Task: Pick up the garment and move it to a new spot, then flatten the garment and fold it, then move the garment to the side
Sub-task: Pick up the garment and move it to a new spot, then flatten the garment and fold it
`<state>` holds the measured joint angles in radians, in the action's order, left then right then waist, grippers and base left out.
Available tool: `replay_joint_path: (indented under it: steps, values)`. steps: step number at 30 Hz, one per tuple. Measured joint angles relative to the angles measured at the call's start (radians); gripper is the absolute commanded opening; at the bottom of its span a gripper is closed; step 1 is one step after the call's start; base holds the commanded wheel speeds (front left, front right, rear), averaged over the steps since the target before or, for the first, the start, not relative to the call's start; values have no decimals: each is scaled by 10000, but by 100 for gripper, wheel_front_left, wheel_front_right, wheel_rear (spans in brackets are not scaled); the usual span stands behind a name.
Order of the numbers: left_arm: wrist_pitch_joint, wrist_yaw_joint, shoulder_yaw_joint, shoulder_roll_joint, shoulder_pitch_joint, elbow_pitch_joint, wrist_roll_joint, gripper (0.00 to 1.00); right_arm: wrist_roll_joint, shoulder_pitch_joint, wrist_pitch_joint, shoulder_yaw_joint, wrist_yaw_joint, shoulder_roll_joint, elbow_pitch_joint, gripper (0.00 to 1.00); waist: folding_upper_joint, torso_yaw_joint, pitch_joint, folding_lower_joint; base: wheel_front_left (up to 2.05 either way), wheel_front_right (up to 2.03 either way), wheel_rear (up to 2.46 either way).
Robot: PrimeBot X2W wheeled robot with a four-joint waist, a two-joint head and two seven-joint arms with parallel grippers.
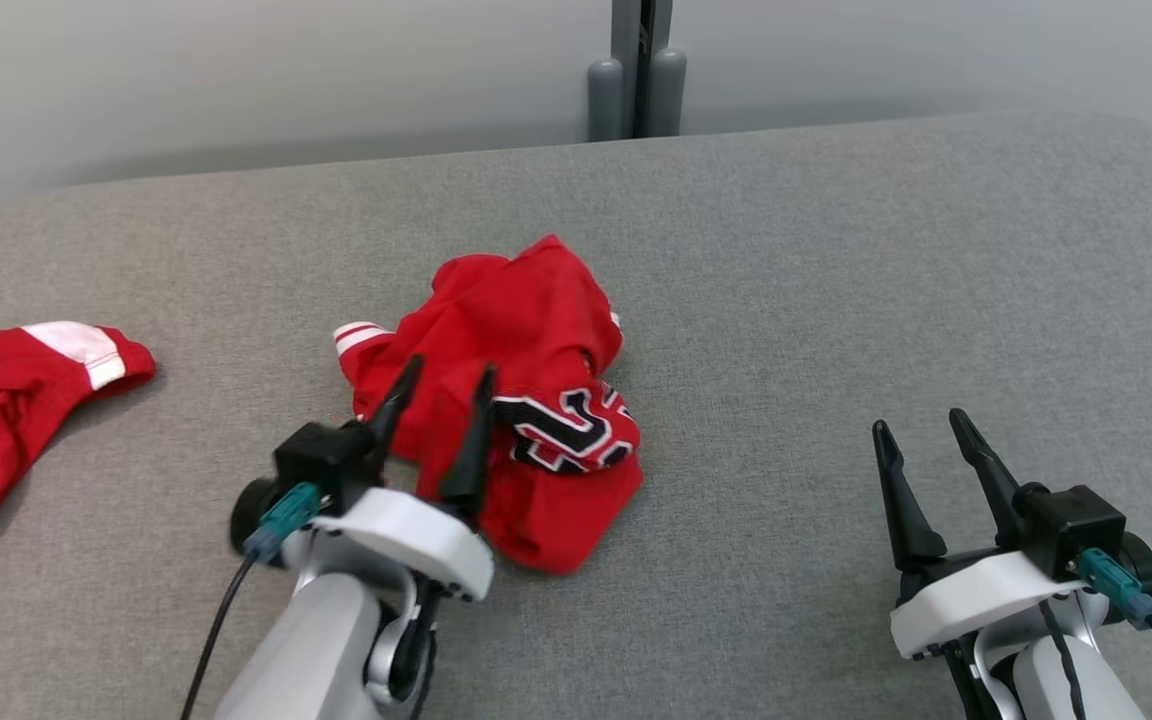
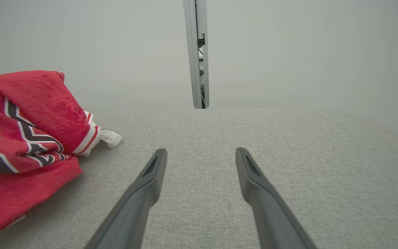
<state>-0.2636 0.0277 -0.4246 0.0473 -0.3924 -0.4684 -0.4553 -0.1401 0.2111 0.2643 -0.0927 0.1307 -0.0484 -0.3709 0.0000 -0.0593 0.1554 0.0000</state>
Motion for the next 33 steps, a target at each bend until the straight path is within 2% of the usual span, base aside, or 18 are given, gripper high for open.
replay_joint_path:
  steps: [6,15,17,23,33]
  values:
    - [-4,69,1507,29,985,267,1129,100,-4,-160,0,-77,0,6,44,100,0,216,-194,0,0,0,0]
    - [-6,-188,3482,33,2560,763,2197,100,0,-383,0,-54,0,4,-67,100,0,411,-561,0,0,0,0]
    - [-6,-224,3703,36,2935,884,2550,100,0,-411,0,-105,0,6,-113,100,0,400,-664,1,0,0,0]
    - [-6,-355,4466,25,3874,1231,2734,100,0,-637,0,-221,0,4,-238,100,0,404,-959,1,0,0,0]
    - [-6,-328,4663,13,4856,1402,2502,100,46,-1199,0,-700,0,8,-644,100,0,561,-1451,0,0,0,0]
